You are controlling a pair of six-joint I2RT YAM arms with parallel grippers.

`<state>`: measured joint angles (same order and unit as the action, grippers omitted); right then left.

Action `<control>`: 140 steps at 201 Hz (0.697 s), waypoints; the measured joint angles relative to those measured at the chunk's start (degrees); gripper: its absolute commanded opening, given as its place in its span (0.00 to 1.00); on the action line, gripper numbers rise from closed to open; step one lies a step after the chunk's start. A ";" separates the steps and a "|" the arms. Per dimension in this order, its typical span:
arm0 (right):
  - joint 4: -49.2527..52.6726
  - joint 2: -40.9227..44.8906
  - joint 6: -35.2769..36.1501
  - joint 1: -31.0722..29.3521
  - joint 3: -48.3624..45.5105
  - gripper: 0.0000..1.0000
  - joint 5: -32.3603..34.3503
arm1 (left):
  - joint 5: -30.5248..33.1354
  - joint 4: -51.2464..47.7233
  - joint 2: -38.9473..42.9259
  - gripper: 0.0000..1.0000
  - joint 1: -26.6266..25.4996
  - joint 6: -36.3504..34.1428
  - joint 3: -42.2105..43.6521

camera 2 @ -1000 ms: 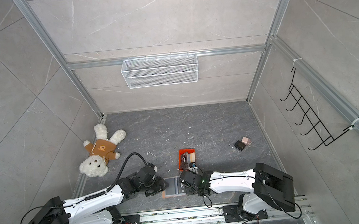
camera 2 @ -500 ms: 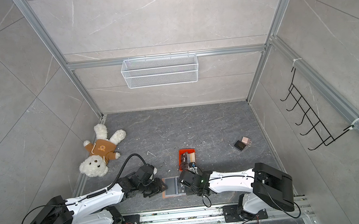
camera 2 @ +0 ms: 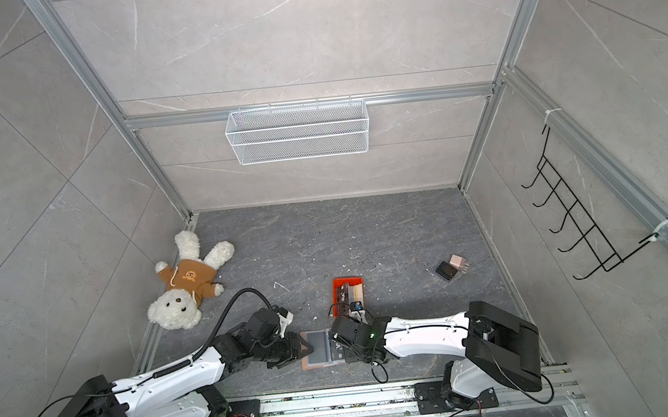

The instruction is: Put the credit cards into the card holder

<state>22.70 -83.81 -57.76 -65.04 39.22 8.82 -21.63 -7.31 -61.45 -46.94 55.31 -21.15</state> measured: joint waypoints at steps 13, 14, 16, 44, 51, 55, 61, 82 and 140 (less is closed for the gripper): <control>0.13 -0.31 0.39 0.00 0.33 0.04 0.04 | -0.35 -0.17 1.62 0.47 0.00 -0.17 0.00; 0.13 -0.33 0.42 0.00 0.33 0.04 0.04 | -0.39 -0.17 1.75 0.47 0.00 -0.20 0.00; 0.15 -0.37 0.39 0.00 0.37 0.04 0.04 | -0.46 -0.17 1.90 0.47 0.02 -0.20 0.00; 0.22 -0.57 0.90 0.00 0.57 0.04 0.15 | -1.31 -0.13 3.48 0.47 0.00 -0.37 0.00; 0.22 -0.57 1.03 0.00 0.57 0.04 0.15 | -1.38 -0.13 3.50 0.47 0.00 -0.37 0.00; 0.22 -0.57 1.07 0.00 0.59 0.04 0.15 | -1.42 -0.13 3.50 0.47 0.00 -0.37 0.00; 0.22 -0.57 1.07 0.00 0.59 0.04 0.15 | -1.46 -0.15 3.50 0.47 0.02 -0.37 0.00; 0.20 -0.57 1.49 -0.07 0.61 0.04 0.15 | -1.53 -0.11 3.50 0.47 0.02 -0.37 -0.02; -0.39 -1.38 2.38 -0.11 1.20 0.03 0.22 | -2.62 0.17 3.45 0.47 0.07 -0.37 -0.48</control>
<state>22.31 -85.19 -55.37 -65.14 40.42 9.04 -24.25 -7.14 -58.00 -46.87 54.94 -21.63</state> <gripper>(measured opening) 0.050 0.467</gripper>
